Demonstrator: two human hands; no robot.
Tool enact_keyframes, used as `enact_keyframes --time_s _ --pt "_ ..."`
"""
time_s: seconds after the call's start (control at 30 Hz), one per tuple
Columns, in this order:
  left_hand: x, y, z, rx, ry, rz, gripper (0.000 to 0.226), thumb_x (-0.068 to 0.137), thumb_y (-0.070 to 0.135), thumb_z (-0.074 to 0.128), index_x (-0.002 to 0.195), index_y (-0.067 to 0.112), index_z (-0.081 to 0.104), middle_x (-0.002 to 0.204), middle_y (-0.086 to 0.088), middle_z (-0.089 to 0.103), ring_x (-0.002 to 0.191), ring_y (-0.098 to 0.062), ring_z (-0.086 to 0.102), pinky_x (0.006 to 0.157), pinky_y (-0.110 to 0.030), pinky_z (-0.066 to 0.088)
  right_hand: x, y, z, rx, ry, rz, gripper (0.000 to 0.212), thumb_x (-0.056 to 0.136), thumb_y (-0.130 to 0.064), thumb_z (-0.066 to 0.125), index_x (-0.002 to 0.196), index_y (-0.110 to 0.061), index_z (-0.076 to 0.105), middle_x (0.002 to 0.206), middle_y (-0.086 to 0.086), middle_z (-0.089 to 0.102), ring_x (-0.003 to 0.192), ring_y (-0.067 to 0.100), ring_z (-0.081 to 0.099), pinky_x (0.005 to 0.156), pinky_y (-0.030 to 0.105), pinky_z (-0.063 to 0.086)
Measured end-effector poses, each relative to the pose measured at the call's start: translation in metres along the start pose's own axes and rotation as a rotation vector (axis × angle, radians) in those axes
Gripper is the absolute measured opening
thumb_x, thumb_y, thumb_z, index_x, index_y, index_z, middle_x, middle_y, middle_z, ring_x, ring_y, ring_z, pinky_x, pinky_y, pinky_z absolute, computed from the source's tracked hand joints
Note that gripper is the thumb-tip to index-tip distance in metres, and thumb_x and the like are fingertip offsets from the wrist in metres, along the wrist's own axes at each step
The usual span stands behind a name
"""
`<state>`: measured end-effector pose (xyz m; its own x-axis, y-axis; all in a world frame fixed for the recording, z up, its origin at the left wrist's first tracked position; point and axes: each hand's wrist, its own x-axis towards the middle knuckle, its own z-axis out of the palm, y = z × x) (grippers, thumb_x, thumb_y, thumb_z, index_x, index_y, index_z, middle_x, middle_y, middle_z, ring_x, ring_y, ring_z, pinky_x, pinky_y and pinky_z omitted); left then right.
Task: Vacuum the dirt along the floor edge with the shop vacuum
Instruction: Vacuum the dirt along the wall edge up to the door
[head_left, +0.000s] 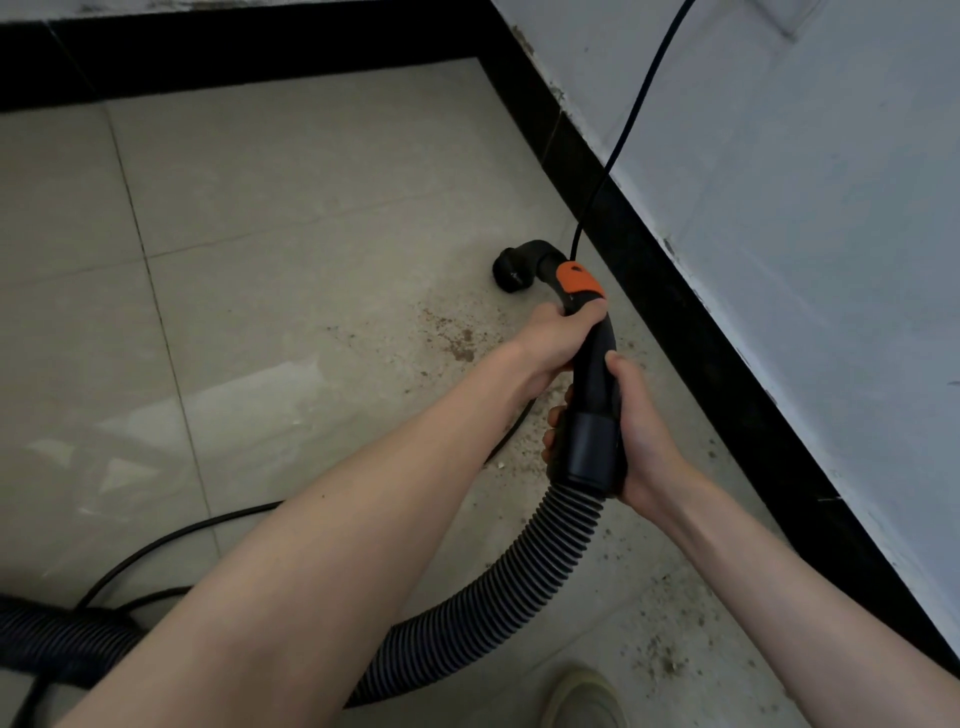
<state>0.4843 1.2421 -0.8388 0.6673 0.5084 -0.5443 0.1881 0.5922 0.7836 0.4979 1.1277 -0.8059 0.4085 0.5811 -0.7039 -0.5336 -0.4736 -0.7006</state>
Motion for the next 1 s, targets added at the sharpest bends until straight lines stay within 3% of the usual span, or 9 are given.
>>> enact_keyframes --time_s 0.33,0.5,0.67,0.8,0.93,1.0 --pt "-0.027 0.000 -0.027 -0.008 0.030 -0.012 0.025 0.098 0.022 0.047 0.105 -0.001 0.053 0.083 -0.007 0.057 0.073 -0.016 0.057 0.065 -0.024 0.049 -0.007 0.011 0.021 -0.106 -0.035 0.004 0.053 0.098 -0.050 0.036 0.103 0.000 0.054 0.066 0.018 0.062 0.051 0.028 0.061 0.048 0.033 0.053" --pt "-0.042 -0.003 -0.041 -0.052 0.084 -0.013 0.019 0.097 0.020 0.044 0.087 0.005 0.052 0.079 -0.007 0.053 0.071 -0.017 0.054 0.064 -0.026 0.046 -0.013 0.019 0.032 -0.209 -0.051 -0.013 0.060 0.099 -0.049 0.036 0.116 0.006 0.054 0.065 0.018 0.064 0.052 0.029 0.062 0.050 0.033 0.055" --pt "-0.059 -0.011 -0.061 -0.181 0.105 -0.053 0.015 0.094 0.020 0.044 0.090 0.007 0.051 0.080 -0.007 0.051 0.071 -0.017 0.052 0.063 -0.027 0.046 -0.024 0.027 0.044 -0.303 -0.104 -0.046 0.051 0.100 -0.044 0.037 0.103 0.004 0.055 0.063 0.018 0.065 0.053 0.030 0.064 0.051 0.032 0.055" --pt "-0.072 -0.019 -0.077 -0.278 0.132 -0.056 0.022 0.096 0.027 0.046 0.091 0.009 0.056 0.081 -0.006 0.055 0.074 -0.016 0.054 0.070 -0.026 0.047 -0.029 0.033 0.051 -0.342 -0.155 -0.030 0.049 0.100 -0.044 0.037 0.098 0.001 0.055 0.065 0.021 0.065 0.052 0.030 0.063 0.050 0.034 0.054" --pt "-0.078 -0.021 -0.085 -0.340 0.216 -0.017 0.034 0.095 0.039 0.052 0.104 0.006 0.057 0.091 -0.006 0.059 0.081 -0.016 0.058 0.068 -0.025 0.049 -0.028 0.034 0.057 -0.401 -0.217 -0.020 0.049 0.101 -0.046 0.036 0.100 -0.001 0.055 0.069 0.021 0.066 0.056 0.031 0.065 0.053 0.035 0.056" --pt "-0.080 -0.020 -0.087 -0.313 0.295 -0.012 0.035 0.093 0.039 0.055 0.098 0.005 0.056 0.086 -0.006 0.058 0.075 -0.016 0.058 0.064 -0.026 0.048 -0.027 0.034 0.061 -0.419 -0.246 -0.012 0.047 0.101 -0.046 0.036 0.098 -0.003 0.054 0.070 0.021 0.067 0.056 0.032 0.065 0.054 0.035 0.057"
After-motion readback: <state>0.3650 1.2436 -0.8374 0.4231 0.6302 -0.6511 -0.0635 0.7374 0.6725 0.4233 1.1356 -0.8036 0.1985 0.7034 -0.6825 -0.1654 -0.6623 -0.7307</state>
